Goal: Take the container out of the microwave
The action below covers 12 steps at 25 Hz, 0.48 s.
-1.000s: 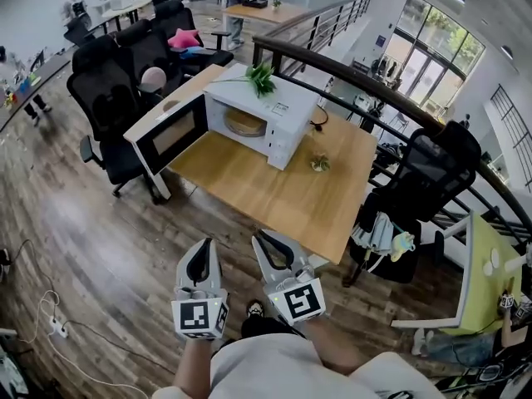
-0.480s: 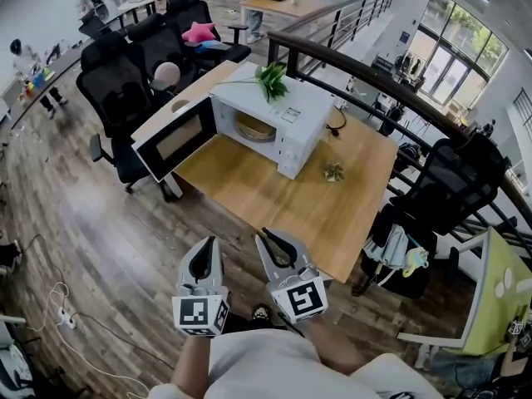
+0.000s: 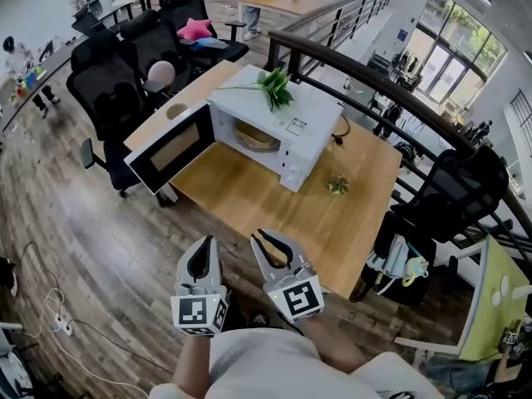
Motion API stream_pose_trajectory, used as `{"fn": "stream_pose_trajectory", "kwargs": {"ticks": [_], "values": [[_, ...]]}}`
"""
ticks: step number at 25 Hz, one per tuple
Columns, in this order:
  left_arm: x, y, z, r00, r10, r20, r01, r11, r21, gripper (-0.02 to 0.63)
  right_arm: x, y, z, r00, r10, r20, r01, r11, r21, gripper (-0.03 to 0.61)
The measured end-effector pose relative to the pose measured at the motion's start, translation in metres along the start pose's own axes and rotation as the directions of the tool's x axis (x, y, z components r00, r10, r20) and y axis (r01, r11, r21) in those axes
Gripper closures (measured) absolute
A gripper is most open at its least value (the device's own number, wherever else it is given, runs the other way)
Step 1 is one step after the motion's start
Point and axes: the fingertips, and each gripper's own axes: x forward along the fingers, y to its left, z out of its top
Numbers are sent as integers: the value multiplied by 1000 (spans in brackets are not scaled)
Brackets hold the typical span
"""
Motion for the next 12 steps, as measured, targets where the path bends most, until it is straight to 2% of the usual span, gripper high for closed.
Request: {"fn": "stream_pose_trajectory", "kwargs": {"ticks": [7, 12], "values": [[60, 41, 4, 999, -33, -11, 33, 999, -17, 611, 66, -22, -4, 999, -21, -34, 21, 1000, -8, 514], [100, 65, 7, 995, -92, -50, 91, 996, -19, 611, 107, -34, -9, 996, -56, -66, 56, 998, 10, 511]]}}
